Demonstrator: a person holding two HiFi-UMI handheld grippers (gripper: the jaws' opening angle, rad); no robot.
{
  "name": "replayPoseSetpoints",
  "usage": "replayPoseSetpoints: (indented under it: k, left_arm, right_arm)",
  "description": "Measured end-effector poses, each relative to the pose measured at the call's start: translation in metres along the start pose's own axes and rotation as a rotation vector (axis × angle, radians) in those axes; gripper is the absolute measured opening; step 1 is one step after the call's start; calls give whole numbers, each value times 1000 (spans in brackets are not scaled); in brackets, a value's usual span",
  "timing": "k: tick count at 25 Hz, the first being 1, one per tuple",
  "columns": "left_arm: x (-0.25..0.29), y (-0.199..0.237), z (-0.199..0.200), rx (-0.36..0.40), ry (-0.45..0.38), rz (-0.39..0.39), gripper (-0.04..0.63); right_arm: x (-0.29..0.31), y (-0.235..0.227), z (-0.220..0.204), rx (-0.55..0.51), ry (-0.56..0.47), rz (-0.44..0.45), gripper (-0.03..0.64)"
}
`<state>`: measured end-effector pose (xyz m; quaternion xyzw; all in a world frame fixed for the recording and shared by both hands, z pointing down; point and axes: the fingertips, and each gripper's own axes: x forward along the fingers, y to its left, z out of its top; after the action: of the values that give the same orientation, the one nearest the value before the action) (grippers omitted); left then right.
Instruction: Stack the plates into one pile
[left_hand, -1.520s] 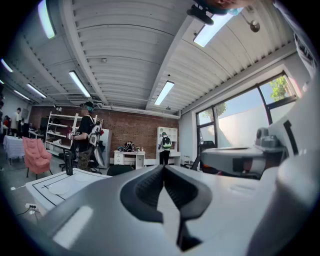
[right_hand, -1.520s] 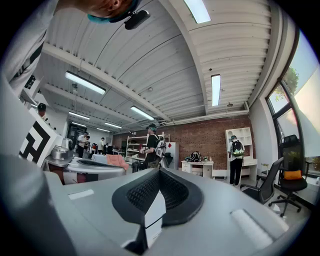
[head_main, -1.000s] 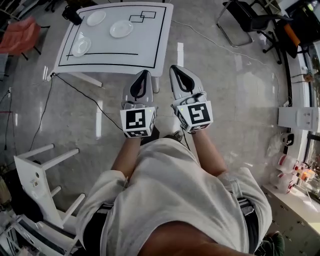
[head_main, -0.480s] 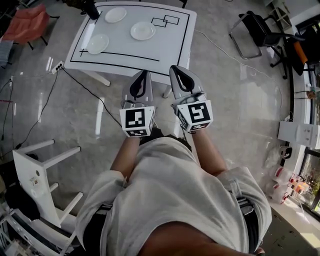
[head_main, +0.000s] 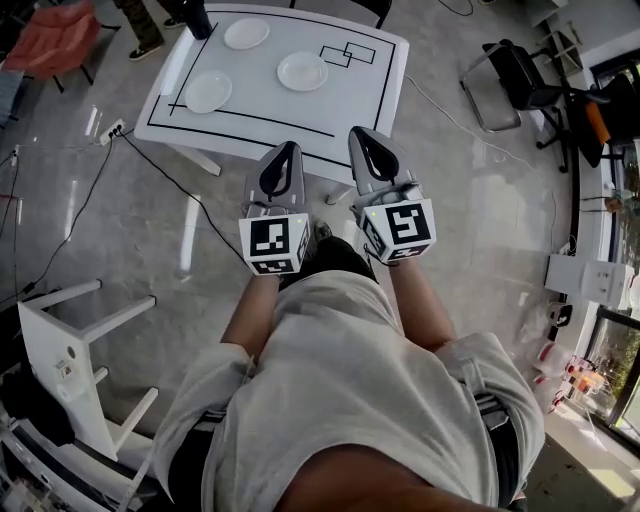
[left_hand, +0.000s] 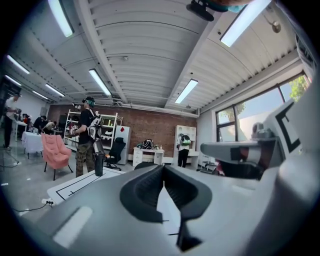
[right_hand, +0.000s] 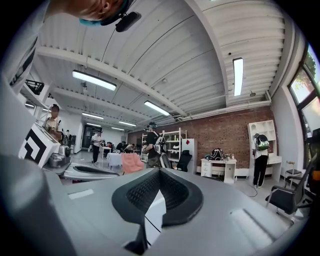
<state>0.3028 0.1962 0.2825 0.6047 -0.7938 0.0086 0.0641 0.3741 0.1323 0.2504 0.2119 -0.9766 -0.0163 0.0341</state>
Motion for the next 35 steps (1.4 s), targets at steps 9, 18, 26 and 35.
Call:
replayPoseSetpoints:
  k: [9, 18, 26, 35]
  left_arm:
    - [42, 56, -5, -13, 19, 77, 3]
    - [133, 96, 6, -28, 50, 108, 3]
    - [186, 105, -26, -35, 176, 97, 3]
    - [227, 112, -50, -23, 266, 78, 3]
  right_arm:
    - [69, -34, 22, -28, -21, 14, 0]
    - [158, -90, 20, -1, 12, 46, 0]
    - [214, -129, -27, 44, 72, 53, 0]
    - [242, -148, -71, 98, 155, 55, 0]
